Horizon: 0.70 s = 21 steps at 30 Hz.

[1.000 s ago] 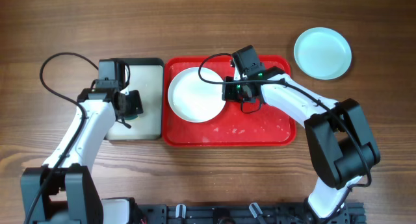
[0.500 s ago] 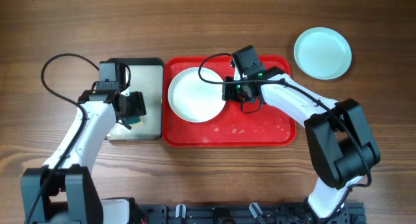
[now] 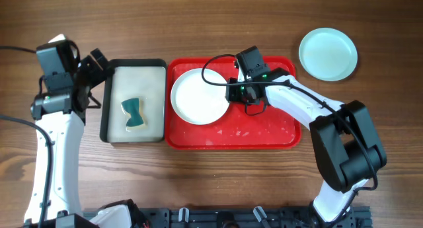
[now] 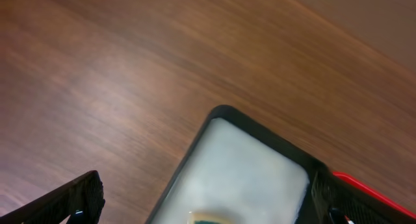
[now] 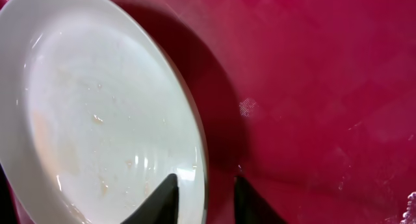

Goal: Clean dirty plates on tray and stack at the side
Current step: 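Move the sponge left and drop it into the white basin, then lift the white plate off the red tray with the right gripper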

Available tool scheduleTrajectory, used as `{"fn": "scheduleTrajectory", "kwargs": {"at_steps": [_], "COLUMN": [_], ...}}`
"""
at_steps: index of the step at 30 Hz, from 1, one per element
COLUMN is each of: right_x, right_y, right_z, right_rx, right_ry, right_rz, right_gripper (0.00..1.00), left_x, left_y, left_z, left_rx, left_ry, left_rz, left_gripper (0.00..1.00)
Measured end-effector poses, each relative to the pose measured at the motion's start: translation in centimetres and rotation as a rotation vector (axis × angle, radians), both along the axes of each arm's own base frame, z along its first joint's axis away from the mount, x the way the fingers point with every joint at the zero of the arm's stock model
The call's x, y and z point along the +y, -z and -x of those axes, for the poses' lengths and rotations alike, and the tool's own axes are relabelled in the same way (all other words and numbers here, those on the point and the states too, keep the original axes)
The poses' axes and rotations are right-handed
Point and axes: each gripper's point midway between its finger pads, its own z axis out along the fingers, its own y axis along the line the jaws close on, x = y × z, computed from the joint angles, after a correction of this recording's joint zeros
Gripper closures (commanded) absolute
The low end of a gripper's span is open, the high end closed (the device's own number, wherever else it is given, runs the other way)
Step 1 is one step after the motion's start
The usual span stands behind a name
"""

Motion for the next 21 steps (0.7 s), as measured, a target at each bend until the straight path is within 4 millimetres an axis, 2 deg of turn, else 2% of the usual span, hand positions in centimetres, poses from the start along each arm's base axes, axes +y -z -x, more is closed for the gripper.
{"fn": "scheduleTrajectory", "kwargs": {"at_steps": [3,13,21], "right_x": [-0.05,0.35,0.56], "right_y": [0.01,0.11,0.24], "right_z": [-0.03,-0.14,0.00], "right_rx": [-0.003,-0.042,-0.057], "right_ry": [-0.001,-0.005,0.011], "right_rz": [0.004,0.052,0.087], "right_gripper": [0.57,0.57,0.62], "left_x": [0.25,0.20,0.20], "left_y": [0.06,0.09,0.09], "left_z": [0.13,0.14,0.14], "left_rx": [0.002,0.003,0.003], "left_ry": [-0.011,-0.011,-0.011], "left_rz": [0.005,0.008,0.008], "left_gripper": [0.00,0.00,0.00]}}
